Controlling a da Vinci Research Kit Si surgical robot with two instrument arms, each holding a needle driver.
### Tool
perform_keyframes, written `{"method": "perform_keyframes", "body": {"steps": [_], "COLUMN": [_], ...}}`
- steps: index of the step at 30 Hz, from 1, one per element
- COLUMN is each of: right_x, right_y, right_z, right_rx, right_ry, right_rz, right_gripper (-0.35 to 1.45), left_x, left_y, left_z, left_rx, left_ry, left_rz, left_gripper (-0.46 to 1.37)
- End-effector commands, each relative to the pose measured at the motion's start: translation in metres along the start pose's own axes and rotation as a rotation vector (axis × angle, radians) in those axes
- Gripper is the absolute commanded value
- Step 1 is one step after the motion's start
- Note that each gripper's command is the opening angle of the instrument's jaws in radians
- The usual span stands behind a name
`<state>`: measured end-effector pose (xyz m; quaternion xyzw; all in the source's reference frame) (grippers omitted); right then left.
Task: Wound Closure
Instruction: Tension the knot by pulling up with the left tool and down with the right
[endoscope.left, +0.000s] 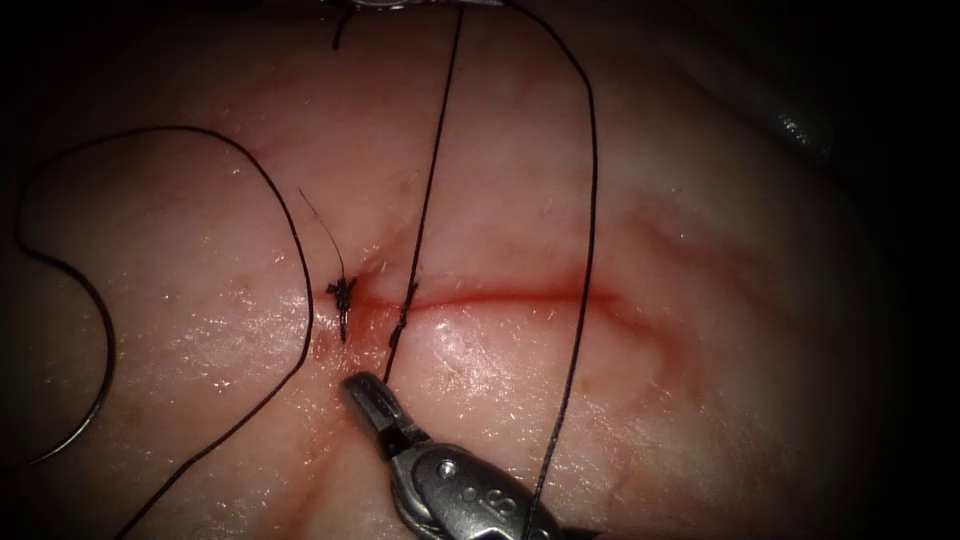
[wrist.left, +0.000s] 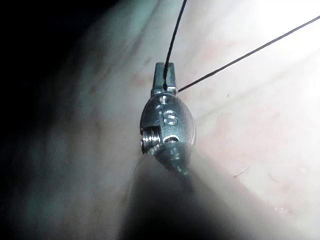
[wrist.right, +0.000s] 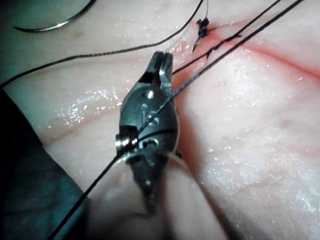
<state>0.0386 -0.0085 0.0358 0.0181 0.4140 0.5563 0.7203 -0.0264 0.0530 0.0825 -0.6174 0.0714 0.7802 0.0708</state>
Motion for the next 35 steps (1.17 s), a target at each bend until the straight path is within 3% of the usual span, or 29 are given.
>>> {"method": "perform_keyframes", "body": {"steps": [1,18,35], "right_x": [-0.0001,-0.0023,-0.0023], "right_y": [0.0001,-0.0003,-0.0004], "right_z": [0.0001,-0.0001,-0.0001], "right_rx": [-0.005,-0.003,-0.002], "right_ry": [0.0,-0.03,-0.035], "right_rz": [0.0,0.012,0.012], "right_gripper": [-0.35,-0.35,-0.35], "left_x": [-0.0001,-0.0018,-0.0016], "left_y": [0.0001,-0.0003,0.0], "left_z": [0.0,-0.0002,-0.0004], "left_rx": [0.001,0.005,0.002], "left_ry": [-0.002,-0.003,0.0], "left_rz": [0.007,0.022,0.022], "left_gripper": [-0.35,-0.35,-0.35]}}
